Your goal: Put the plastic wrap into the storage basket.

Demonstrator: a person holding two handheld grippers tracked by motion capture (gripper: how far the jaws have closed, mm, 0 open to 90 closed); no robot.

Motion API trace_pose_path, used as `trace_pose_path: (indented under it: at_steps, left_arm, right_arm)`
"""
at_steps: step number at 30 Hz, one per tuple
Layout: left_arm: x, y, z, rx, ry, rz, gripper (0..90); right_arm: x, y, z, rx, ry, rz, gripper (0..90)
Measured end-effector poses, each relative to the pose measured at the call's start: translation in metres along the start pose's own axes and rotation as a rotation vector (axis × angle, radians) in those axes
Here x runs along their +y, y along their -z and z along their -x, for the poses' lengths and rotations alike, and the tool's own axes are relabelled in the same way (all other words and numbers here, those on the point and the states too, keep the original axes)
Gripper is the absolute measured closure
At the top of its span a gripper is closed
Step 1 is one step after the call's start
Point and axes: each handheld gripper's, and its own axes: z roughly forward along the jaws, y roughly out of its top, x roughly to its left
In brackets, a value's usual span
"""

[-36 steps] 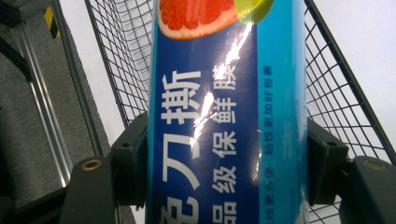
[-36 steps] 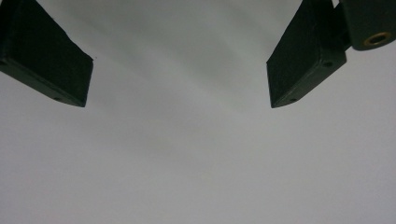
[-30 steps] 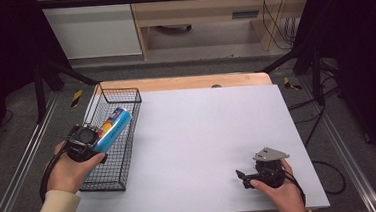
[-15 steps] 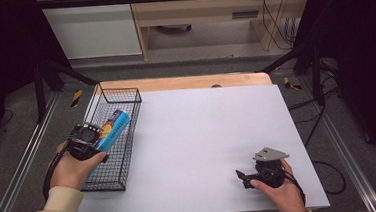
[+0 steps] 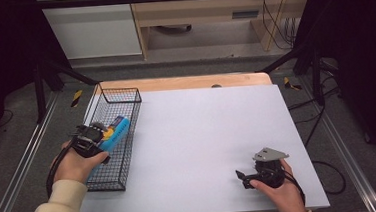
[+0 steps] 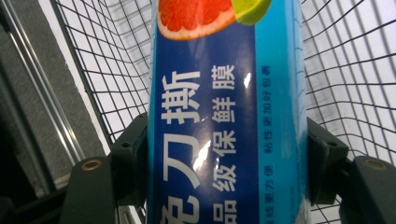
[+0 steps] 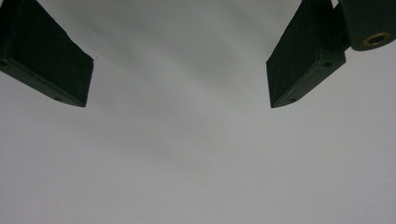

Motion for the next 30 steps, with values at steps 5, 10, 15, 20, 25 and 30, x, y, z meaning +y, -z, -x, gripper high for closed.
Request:
trace_pose_path:
  at_steps: [5, 10, 15, 20, 25, 30]
  left_arm:
    - [0.008, -0.006, 0.005, 0.029, -0.017, -0.066, 31.8]
    - [0.013, -0.010, 0.009, 0.054, -0.038, -0.095, 31.7]
    - [0.015, -0.012, 0.011, 0.068, -0.045, -0.105, 31.7]
    - [0.016, -0.013, 0.012, 0.079, -0.054, -0.106, 31.6]
    - [0.016, -0.013, 0.013, 0.087, -0.062, -0.104, 31.5]
    - [0.016, -0.013, 0.014, 0.093, -0.072, -0.098, 31.3]
  right_arm:
    - [0.000, 0.000, 0.000, 0.003, 0.001, -0.002, 7.7]
    - [0.000, 0.000, 0.001, 0.003, 0.005, -0.006, 7.7]
    - [-0.001, -0.001, 0.000, 0.007, 0.006, -0.010, 7.8]
    - [-0.001, 0.000, 0.000, 0.005, 0.003, -0.009, 7.8]
    - [-0.001, 0.000, 0.000, 0.004, 0.003, -0.009, 7.8]
    - [-0.001, 0.000, 0.000, 0.005, 0.003, -0.010, 7.8]
